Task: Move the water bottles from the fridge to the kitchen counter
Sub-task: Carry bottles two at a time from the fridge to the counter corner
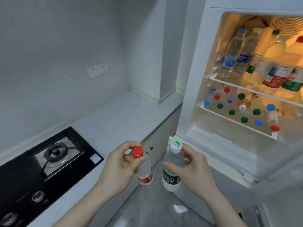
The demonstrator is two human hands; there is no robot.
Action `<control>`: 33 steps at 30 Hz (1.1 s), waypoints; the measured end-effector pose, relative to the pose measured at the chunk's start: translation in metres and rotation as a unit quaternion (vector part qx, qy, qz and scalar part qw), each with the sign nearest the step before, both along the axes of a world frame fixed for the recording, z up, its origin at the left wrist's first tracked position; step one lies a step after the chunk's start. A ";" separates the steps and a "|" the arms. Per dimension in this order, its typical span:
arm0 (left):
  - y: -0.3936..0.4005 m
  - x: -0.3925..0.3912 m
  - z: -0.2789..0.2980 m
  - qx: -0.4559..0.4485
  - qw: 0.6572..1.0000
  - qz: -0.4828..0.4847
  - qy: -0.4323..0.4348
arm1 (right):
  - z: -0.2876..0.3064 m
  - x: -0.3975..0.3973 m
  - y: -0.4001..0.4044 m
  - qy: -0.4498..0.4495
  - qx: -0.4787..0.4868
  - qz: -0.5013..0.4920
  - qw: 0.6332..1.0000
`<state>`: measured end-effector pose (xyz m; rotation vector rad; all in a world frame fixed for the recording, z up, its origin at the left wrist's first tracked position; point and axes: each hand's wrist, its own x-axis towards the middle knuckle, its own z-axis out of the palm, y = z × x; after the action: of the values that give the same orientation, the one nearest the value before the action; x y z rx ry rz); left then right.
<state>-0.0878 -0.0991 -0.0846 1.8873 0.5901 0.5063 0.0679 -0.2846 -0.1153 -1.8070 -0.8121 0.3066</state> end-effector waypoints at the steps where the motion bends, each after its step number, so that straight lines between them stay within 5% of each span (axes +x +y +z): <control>1: 0.005 -0.015 -0.003 0.000 1.000 0.008 0.003 | -0.002 -0.010 0.010 -0.002 -0.004 0.014 1.000; 17: 0.082 -0.361 -0.025 0.046 0.957 0.278 0.073 | -0.018 -0.280 0.207 -0.002 -0.003 0.284 0.959; 33: 0.092 -0.573 -0.038 -0.009 0.818 0.569 0.081 | -0.010 -0.481 0.343 -0.002 -0.011 0.559 0.829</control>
<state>-0.6609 -0.0075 -0.1227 1.3757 1.8471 1.0765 -0.4128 0.0585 -0.1253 -1.1437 -1.8189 1.0549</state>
